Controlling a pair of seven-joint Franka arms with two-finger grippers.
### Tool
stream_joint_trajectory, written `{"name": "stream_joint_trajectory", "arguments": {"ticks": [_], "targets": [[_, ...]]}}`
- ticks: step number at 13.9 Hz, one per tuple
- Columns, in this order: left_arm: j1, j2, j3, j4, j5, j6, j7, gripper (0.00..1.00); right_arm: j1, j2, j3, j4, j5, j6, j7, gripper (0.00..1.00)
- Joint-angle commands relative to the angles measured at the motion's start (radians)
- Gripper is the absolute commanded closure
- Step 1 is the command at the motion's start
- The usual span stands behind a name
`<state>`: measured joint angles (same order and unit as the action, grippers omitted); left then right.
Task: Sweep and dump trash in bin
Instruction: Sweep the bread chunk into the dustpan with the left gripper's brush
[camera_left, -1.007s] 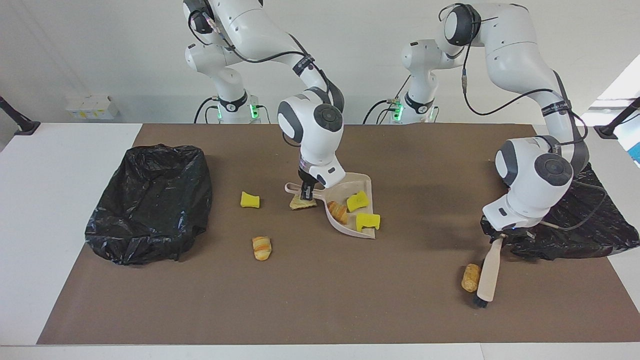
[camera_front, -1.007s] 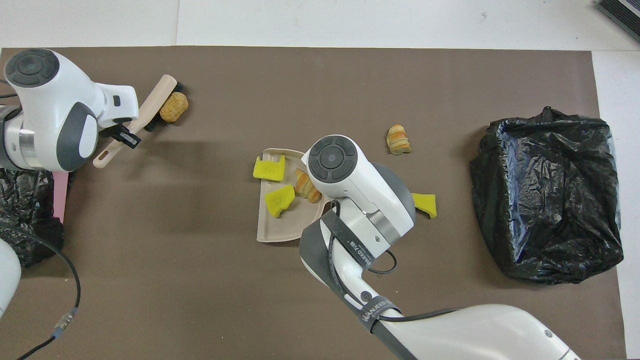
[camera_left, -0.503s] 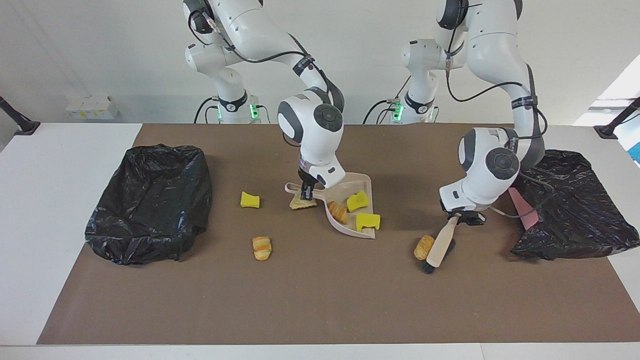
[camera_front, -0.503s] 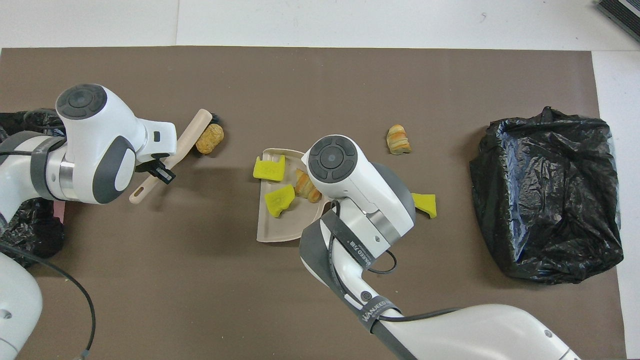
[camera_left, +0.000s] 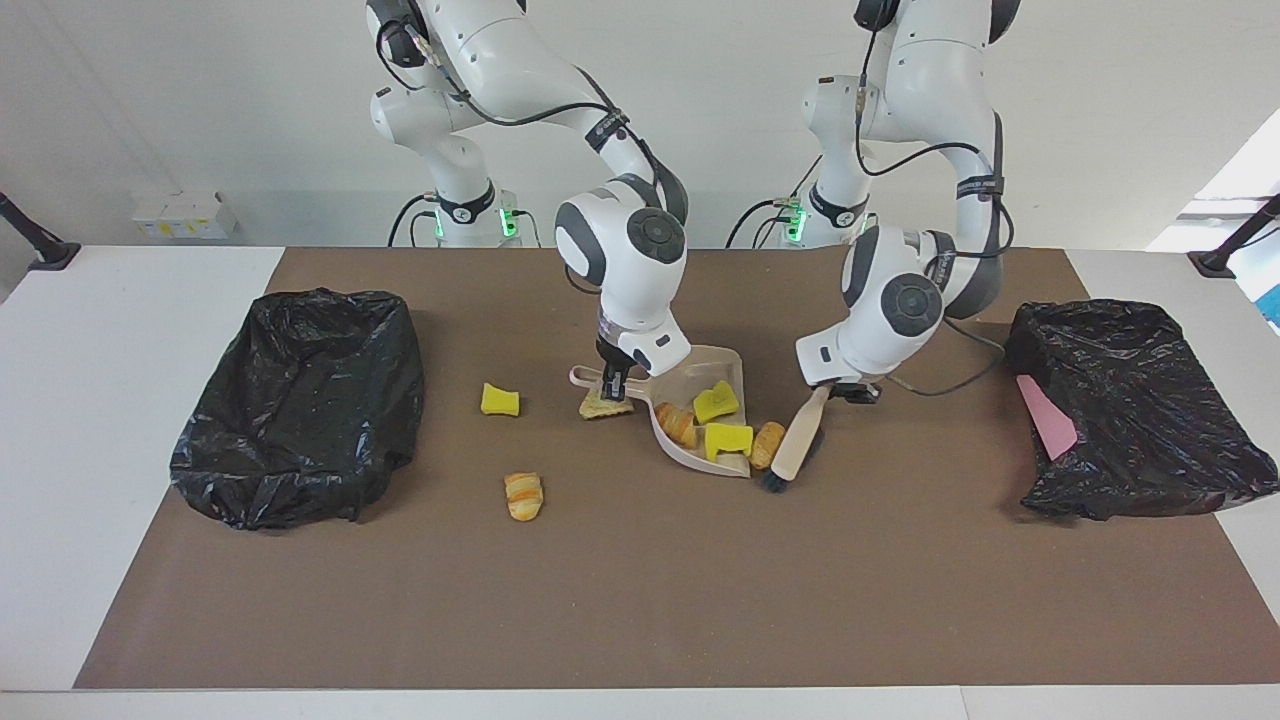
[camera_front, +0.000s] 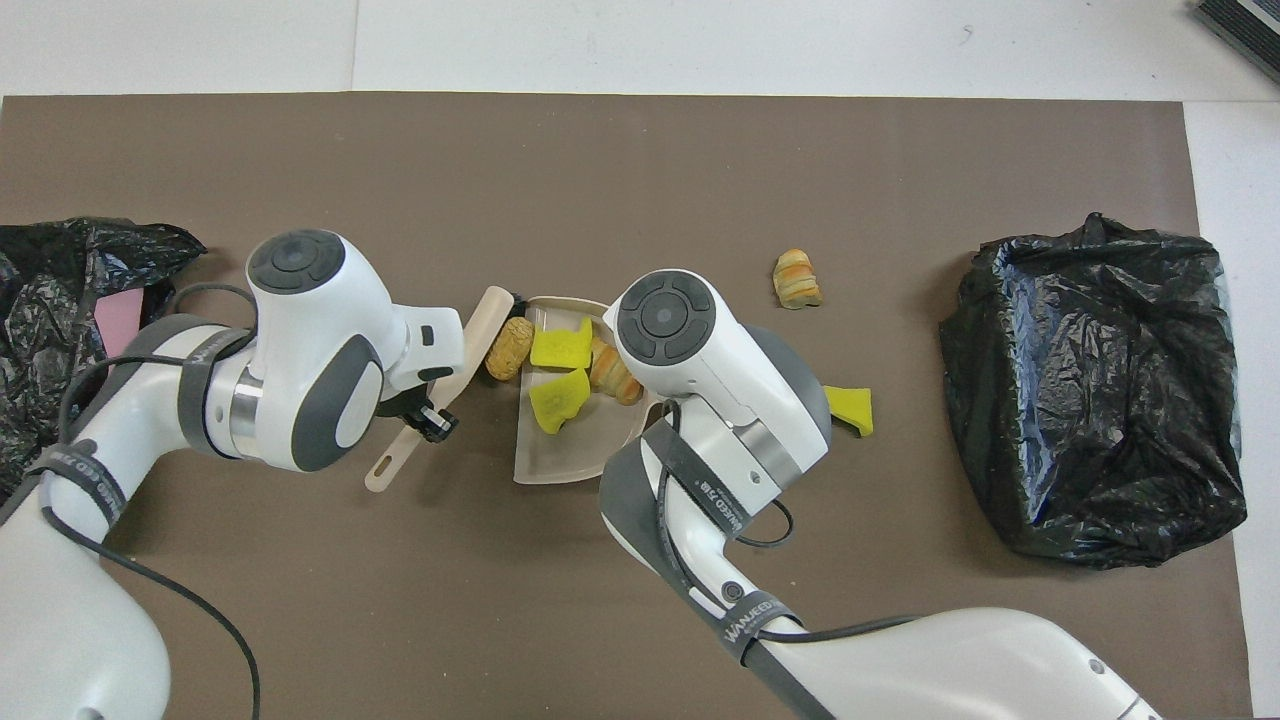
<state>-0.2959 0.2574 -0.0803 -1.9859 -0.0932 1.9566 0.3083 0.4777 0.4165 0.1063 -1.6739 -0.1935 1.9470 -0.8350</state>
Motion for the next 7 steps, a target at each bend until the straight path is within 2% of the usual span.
{"name": "stream_joint_trajectory", "arguments": {"ticks": [1, 3, 6, 7], "targets": [[-0.1, -0.072, 0.014, -0.102, -0.072, 0.001, -0.107, 1.0, -0.008, -0.019, 0.007, -0.033, -0.023, 0.024, -0.019, 1.0], [-0.166, -0.087, 0.016, -0.111, -0.091, 0.007, -0.211, 1.0, -0.008, -0.019, 0.006, -0.033, -0.023, 0.023, -0.019, 1.0], [-0.146, -0.121, 0.025, -0.102, -0.092, -0.004, -0.256, 1.0, -0.008, -0.019, 0.007, -0.033, -0.023, 0.023, -0.019, 1.0], [-0.108, -0.135, 0.027, -0.1, -0.092, -0.008, -0.261, 1.0, -0.008, -0.019, 0.007, -0.033, -0.023, 0.023, -0.019, 1.0]]}}
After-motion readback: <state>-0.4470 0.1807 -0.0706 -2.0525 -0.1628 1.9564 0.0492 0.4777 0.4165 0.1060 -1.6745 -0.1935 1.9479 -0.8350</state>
